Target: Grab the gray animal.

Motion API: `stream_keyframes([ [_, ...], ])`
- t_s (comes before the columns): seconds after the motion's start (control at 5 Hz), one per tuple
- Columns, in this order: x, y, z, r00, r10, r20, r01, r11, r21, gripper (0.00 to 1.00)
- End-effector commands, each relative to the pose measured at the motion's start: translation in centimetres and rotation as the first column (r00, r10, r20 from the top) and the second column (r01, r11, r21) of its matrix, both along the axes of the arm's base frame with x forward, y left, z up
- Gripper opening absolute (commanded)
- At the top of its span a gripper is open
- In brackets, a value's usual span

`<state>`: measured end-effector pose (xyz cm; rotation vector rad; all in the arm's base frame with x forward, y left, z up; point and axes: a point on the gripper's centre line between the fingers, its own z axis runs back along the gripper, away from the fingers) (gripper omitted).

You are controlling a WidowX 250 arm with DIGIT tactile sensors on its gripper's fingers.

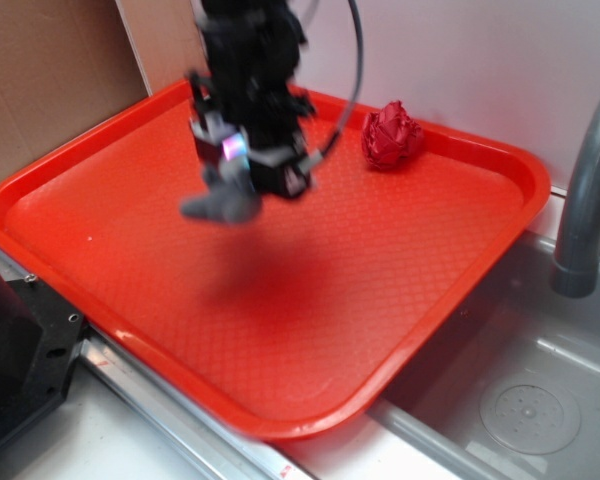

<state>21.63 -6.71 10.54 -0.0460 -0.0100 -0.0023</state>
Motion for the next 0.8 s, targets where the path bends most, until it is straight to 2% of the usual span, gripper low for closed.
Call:
stream_keyframes([
  [0.0,0.1,4.7,11.1,0.999,0.043,-0.021,-0.042,0.998,0.054,0.0],
  [0.2,-1.0,6.4,16.0,0.996,0.087,0.007,-0.087,0.995,0.046,0.0],
  [0.4,-1.1,6.7,18.0,0.993,0.1,0.055,-0.106,0.985,0.137,0.0],
  [0.6,-0.4,6.3,17.0,0.994,0.103,0.024,-0.106,0.976,0.191,0.0],
])
